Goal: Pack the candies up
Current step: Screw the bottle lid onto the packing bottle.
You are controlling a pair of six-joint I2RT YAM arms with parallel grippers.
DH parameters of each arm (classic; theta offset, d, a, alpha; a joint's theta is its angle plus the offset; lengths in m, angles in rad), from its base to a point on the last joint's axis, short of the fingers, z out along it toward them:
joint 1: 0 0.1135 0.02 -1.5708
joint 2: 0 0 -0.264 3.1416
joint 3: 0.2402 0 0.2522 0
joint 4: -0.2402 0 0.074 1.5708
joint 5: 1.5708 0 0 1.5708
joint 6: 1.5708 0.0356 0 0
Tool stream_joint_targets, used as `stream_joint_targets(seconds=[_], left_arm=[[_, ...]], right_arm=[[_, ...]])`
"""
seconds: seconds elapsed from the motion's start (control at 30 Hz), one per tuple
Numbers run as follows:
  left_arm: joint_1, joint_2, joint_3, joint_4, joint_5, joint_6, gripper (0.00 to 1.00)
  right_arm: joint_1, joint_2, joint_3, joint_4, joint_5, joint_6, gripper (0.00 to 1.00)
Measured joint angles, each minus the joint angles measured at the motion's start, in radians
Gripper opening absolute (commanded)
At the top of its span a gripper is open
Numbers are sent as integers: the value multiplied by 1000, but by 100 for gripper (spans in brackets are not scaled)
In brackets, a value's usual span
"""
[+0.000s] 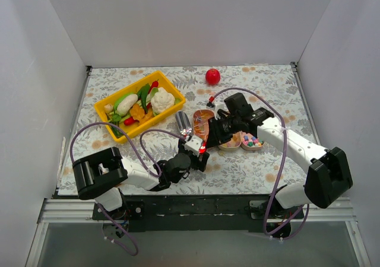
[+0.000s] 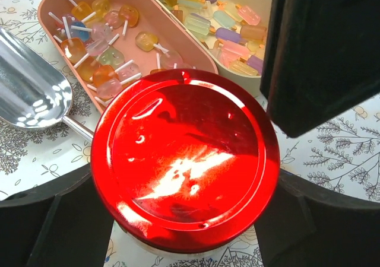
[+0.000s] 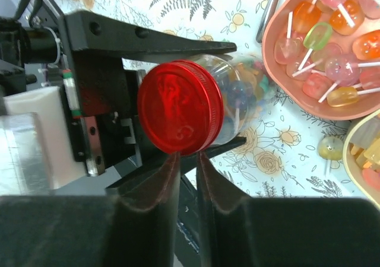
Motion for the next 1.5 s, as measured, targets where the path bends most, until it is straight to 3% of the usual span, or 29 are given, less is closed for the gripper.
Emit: stream_joint_targets(seconds=[0.1,0.23,0.6,0.97,1.5], left_arm=[[0,1,2,-2,-1,-3,75],[1,1,2,-2,-1,-4,75],[1,0,2,-3,-2,-6,75],[1,0,2,-3,-2,-6,74],[1,0,2,-3,-2,-6,75]], right_arm=[[-8,0,45,-18,22,17,46],[-42,2,114,-4,34,24,48],[-51,160,148,48,-102,11,41],[-31,166,111,54,-209,-19,34],[-12,169,127,60,-134,8,30]])
